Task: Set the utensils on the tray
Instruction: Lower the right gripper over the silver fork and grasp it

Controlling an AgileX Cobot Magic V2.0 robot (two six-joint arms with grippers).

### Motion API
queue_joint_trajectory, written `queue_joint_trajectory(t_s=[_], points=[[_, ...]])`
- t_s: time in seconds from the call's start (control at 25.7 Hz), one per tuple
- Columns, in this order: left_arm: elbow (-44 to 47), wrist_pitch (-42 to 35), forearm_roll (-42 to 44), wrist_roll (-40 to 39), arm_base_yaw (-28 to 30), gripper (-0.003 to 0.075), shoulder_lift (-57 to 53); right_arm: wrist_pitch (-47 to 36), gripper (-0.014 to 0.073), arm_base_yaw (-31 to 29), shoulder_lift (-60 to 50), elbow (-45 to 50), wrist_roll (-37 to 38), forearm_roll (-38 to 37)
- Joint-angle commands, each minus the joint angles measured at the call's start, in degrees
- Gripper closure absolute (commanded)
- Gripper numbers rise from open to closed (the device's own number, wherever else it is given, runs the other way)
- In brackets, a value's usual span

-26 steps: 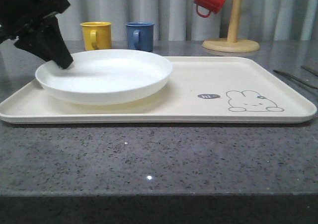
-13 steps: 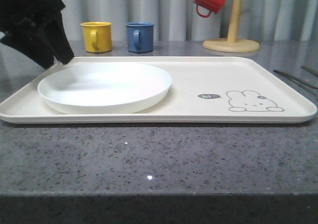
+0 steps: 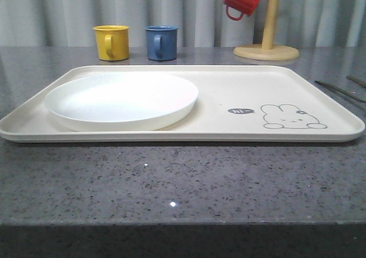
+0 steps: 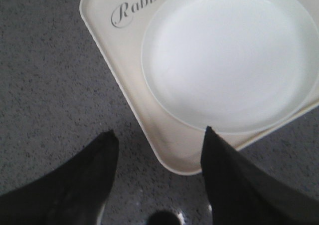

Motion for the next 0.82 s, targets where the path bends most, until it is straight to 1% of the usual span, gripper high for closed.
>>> queue_joint_trajectory(t_s=[0.0,0.12,0.27,0.35,0.47,0.58,0.62,0.7,0.78], points=[[3.36,-3.21,-0.30,-2.90,-1.47,0.0351,-6.24,-3.73,0.0149,0.06,0.14,-1.54,-0.34,-0.73],[6.71,-3.35,-1.37,-2.90,-1.47,0.0351,-10.32,-3.24,0.0149,0.06,0.14,-1.91,-0.34,-0.58],[8.36,-3.24,-1.37,-2.90,-1.47,0.0351,-12.93,4.82,0.0149,0.06,4.09,-6.94,-0.39,0.93],[8.36,-3.11,-1.37,-2.90,-1.47,0.0351,-12.93,10.17,0.0149,0.17,8.24,-10.81,-0.39,0.93],[8.36,-3.11,-1.37,-2.90,-1.47,0.0351,-12.66,15.05,0.0149,0.50,14.45,-15.45,-0.46,0.93],[8.36,-3.11,-1.37,-2.90,-1.47,0.0351,-12.42,17.92,0.0151,3.34,21.09,-19.23,-2.08,0.81],[8.36,-3.11,-1.27,-2.90,-1.47,0.0351,-12.23,18.79,0.0151,4.01,23.58,-20.66,-2.22,-0.32],[8.36,-3.11,-1.27,-2.90,-1.47,0.0351,-12.19,19.86,0.0151,4.09,27.85,-23.57,-2.22,-1.54],[8.36,-3.11,-1.27,-2.90,-1.47,0.0351,-12.13,21.47,0.0151,4.09,32.86,-26.53,-2.22,-0.91]])
